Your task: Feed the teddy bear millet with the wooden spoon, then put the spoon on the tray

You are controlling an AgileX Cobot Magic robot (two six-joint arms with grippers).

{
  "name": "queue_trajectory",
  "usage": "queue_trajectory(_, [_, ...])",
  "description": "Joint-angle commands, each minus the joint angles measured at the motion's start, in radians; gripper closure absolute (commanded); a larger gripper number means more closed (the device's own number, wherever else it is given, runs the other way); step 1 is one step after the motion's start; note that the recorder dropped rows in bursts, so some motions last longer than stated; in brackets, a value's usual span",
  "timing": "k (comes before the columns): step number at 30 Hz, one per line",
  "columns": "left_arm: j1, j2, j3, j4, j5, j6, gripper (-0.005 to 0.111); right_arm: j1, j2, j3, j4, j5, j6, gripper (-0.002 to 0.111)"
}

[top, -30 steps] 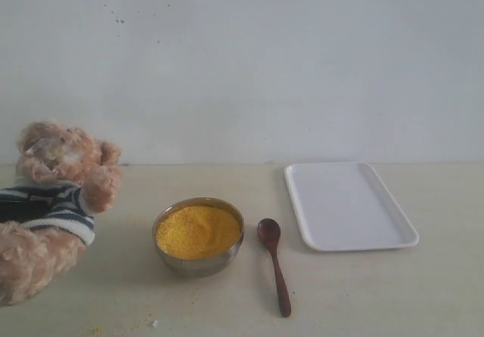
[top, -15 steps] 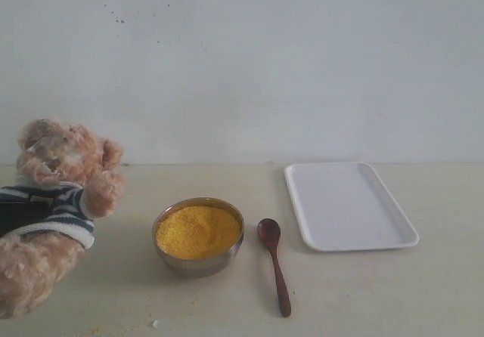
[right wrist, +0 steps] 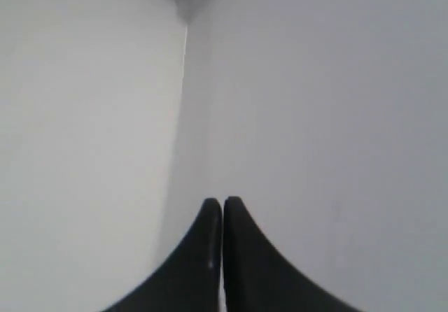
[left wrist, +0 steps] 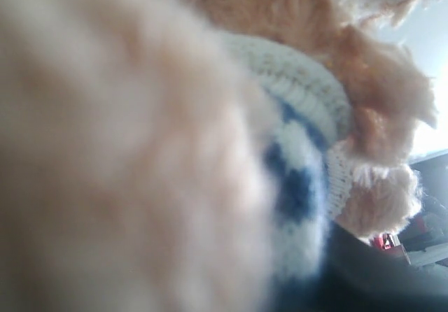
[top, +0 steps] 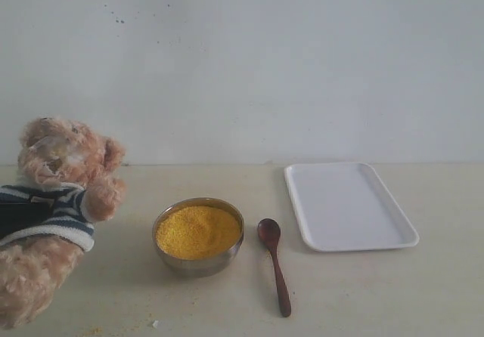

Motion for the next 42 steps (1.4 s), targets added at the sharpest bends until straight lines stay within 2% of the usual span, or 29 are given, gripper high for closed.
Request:
queue_trajectory(1, [-0.004,-0.013,0.005,-0.02,0.039,0.011,0.103,-0.001,0.325,-0.194,-0.395,0.461,-0.079,0.108])
queue_trajectory(6, [-0.004,-0.013,0.005,-0.02,0.039,0.011,0.103,-0.001,0.68,-0.276,-0.381,1.048,-0.093,0.108])
queue_trajectory(8, [-0.004,-0.013,0.005,-0.02,0.039,0.009,0.103,-0.001,0.809,-0.284,-0.297,1.265,-0.093,0.108])
queue_trajectory(10, [-0.004,-0.013,0.005,-0.02,0.039,0.009,0.103,-0.001,0.918,-0.284,-0.201,1.394,-0.145,0.108])
queue_trajectory(12, [-0.004,-0.013,0.005,-0.02,0.039,0.009,0.103,0.001,0.987,-0.282,-0.025,1.424,-0.35,0.108])
queue_trajectory(17, [-0.004,-0.013,0.005,-0.02,0.039,0.009,0.103,0.001,1.058,-0.276,0.843,1.418,-1.183,0.108])
queue_trajectory(18, [-0.004,-0.013,0.005,-0.02,0.039,0.009,0.103,0.007,1.058,-0.266,0.955,1.418,-1.323,0.108])
queue_trajectory(19, [-0.004,-0.013,0.005,-0.02,0.039,0.009,0.103,0.026,1.058,-0.246,1.056,1.405,-1.42,0.108])
queue_trajectory(20, [-0.004,-0.013,0.005,-0.02,0.039,0.009,0.103,0.043,1.056,-0.229,1.078,1.383,-1.455,0.108])
queue_trajectory(23, [-0.004,-0.013,0.005,-0.02,0.039,0.009,0.103,0.133,1.056,-0.133,1.065,1.21,-1.399,0.108])
queue_trajectory(27, [-0.004,-0.013,0.005,-0.02,0.039,0.009,0.103,0.326,1.056,0.07,1.067,0.731,-1.317,0.108])
queue_trajectory(28, [-0.004,-0.013,0.005,-0.02,0.039,0.009,0.103,0.403,1.056,0.137,1.067,0.575,-1.324,0.108])
queue_trajectory(32, [-0.004,-0.013,0.005,-0.02,0.039,0.009,0.103,0.611,1.058,0.265,1.067,0.206,-1.338,0.108])
queue_trajectory(36, [-0.004,-0.013,0.005,-0.02,0.039,0.011,0.103,0.735,1.078,0.239,1.067,0.122,-1.273,0.108])
queue_trajectory(40, [-0.004,-0.013,0.005,-0.02,0.039,0.022,0.103,0.724,1.242,0.153,1.072,0.116,-1.364,0.108])
queue_trajectory(42, [-0.004,-0.013,0.005,-0.02,0.039,0.022,0.103,0.714,1.335,0.089,1.074,0.126,-1.421,0.104])
